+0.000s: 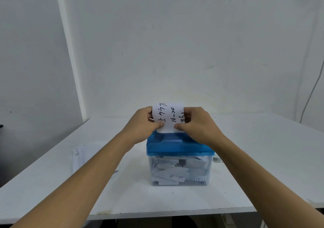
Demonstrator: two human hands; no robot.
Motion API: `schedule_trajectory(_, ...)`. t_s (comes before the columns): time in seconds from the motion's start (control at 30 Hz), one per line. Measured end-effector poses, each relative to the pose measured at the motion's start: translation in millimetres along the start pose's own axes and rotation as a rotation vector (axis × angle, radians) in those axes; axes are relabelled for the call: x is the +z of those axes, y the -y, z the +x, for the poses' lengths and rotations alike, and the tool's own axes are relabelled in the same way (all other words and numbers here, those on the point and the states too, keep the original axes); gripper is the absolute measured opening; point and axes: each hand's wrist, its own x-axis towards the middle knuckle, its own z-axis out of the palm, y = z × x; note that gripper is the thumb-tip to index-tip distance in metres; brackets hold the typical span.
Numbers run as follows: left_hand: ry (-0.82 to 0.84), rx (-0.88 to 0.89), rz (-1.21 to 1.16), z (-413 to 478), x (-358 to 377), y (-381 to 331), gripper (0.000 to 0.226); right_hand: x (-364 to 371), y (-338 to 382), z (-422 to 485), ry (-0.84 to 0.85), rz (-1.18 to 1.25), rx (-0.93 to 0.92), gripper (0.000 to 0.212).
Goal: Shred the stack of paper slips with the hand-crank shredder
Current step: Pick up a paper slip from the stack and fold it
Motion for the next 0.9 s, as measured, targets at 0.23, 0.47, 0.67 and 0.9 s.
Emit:
schedule_trajectory(0.23,0.011,0.041,0.103,-6.9,6.5,1.3,0.041,-3.9,-5.7,1.9,-0.057,0.087,0.022,0.027)
schedule_trajectory(0.47,0.034,0.032,0.179,-11.3,-1.8,1.5,0.032,-2.8,-5.2,-0.9,-0.058,0.115,-0.010,0.030)
schedule_trajectory(0.67,0.072,-0.020,0.159,-15.9,-6.8,-1.2,0.027,-2.1,-8.3,-1.7,-0.039,0.036,-0.017,0.029)
schedule_trajectory(0.9,0.042,-0.081,0.044,-19.3,7.3,-5.2,0.049,-1.2,-8.0,-2.0,-0.044,0.004,0.002,0.026)
